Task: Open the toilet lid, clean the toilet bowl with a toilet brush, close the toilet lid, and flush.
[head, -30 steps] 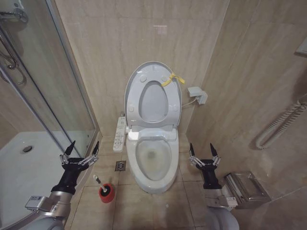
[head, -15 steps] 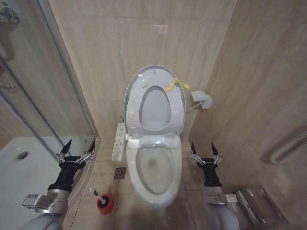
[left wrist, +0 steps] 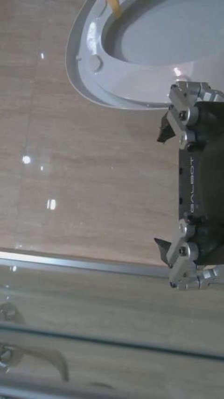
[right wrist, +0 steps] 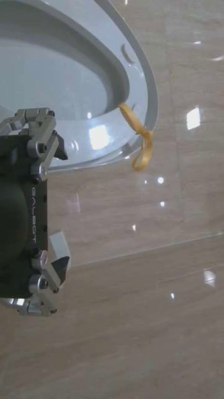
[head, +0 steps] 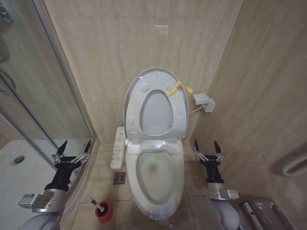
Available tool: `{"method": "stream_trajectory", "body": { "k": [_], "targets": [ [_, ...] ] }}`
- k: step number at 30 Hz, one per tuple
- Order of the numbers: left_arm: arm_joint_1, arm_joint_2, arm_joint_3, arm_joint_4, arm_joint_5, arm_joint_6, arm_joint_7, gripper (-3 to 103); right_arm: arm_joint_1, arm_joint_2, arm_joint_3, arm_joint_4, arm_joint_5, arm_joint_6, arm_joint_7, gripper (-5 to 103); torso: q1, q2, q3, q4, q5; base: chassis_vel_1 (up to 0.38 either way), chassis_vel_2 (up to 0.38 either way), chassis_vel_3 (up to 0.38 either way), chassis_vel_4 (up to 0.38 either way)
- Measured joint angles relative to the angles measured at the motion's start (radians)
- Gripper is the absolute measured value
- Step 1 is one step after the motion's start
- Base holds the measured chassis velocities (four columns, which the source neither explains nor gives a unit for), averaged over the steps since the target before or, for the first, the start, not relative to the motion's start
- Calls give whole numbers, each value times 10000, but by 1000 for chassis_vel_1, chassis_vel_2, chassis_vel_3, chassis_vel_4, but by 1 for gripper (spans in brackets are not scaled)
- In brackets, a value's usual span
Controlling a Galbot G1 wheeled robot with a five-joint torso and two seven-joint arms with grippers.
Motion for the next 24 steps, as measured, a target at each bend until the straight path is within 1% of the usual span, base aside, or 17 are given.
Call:
{"method": "stream_trajectory", "body": {
  "k": [7, 12, 14, 16, 19, 20, 23, 24],
  "targets": [
    [-103, 65, -366, 436, -202, -110, 58, 100, 543, -277, 61, -286, 217, -129, 27, 100, 4, -1, 3, 2, 0, 0, 0, 0, 0],
    [-120, 16, -583, 849, -264, -272, 84, 100, 931, -583, 12, -554, 330, -243, 294, 100, 5, -1, 3, 2, -1, -92, 83, 70, -80],
    [-120, -29, -665, 1021, -265, -371, 105, 100, 1252, -819, -41, -752, 366, -342, 507, 100, 10, -3, 4, 1, -1, -92, 103, 92, -89],
    [-114, -42, -686, 1034, -265, -388, 109, 100, 1385, -895, -53, -858, 371, -372, 555, 100, 13, -4, 6, 2, -1, -80, 87, 94, -79],
    [-61, -59, -778, 930, -299, -408, 121, 100, 2088, -1263, -134, -1447, 396, -435, 643, 100, 14, -5, 6, 2, -1, -36, 42, 38, -23],
    [-61, -59, -778, 930, -299, -408, 121, 100, 2088, -1263, -134, -1447, 396, -435, 643, 100, 14, -5, 6, 2, -1, 0, 0, 0, 0],
    [36, -52, -875, 688, -344, -408, 134, 100, 2873, -1574, -253, -2238, 476, -426, 676, 100, 6, -4, 3, -1, 1, 0, 0, 0, 0],
    [91, -51, -910, 592, -358, -407, 137, 100, 3166, -1666, -306, -2594, 496, -402, 678, 100, 6, -3, 3, 1, -1, 0, 0, 0, 0]
  ]
}}
